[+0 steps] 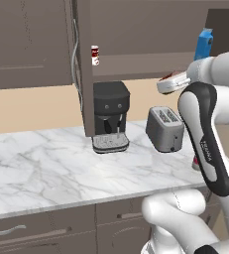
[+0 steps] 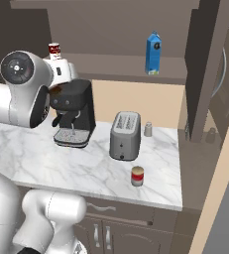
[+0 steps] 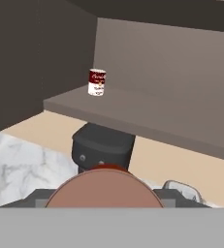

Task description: Pick the cans from the counter and place them in their designated side in the cabinet.

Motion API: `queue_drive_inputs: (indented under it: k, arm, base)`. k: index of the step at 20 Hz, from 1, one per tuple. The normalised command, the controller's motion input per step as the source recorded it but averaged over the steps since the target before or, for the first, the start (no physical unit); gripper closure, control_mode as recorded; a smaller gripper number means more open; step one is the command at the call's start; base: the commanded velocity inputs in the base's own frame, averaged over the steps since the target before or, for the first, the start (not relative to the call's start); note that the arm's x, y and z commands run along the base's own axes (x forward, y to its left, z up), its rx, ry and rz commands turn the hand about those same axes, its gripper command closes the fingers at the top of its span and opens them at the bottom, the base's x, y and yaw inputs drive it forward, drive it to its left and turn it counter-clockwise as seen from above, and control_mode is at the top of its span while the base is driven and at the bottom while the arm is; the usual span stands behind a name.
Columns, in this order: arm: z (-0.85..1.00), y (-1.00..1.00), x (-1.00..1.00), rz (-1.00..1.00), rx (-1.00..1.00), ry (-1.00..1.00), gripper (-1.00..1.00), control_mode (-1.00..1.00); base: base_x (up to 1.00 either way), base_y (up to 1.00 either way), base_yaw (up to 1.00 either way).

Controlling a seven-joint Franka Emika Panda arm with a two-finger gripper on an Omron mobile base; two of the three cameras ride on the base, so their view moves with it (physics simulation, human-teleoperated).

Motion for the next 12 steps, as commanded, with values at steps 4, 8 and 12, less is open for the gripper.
queue_drive_inputs:
  k: [4, 8, 12]
  arm:
    - [0.1, 0.0, 0.05, 0.02, 0.01, -0.04, 1.0, -1.0]
    - [0.06, 0.0, 0.14, 0.02, 0.01, -0.01, 1.0, -1.0]
    - [0.02, 0.0, 0.17, 0.01, 0.0, 0.0, 1.0, -1.0]
  base:
    - [0.0, 0.0, 0.0]
    - [0.0, 0.0, 0.0]
    - [0.0, 0.0, 0.0]
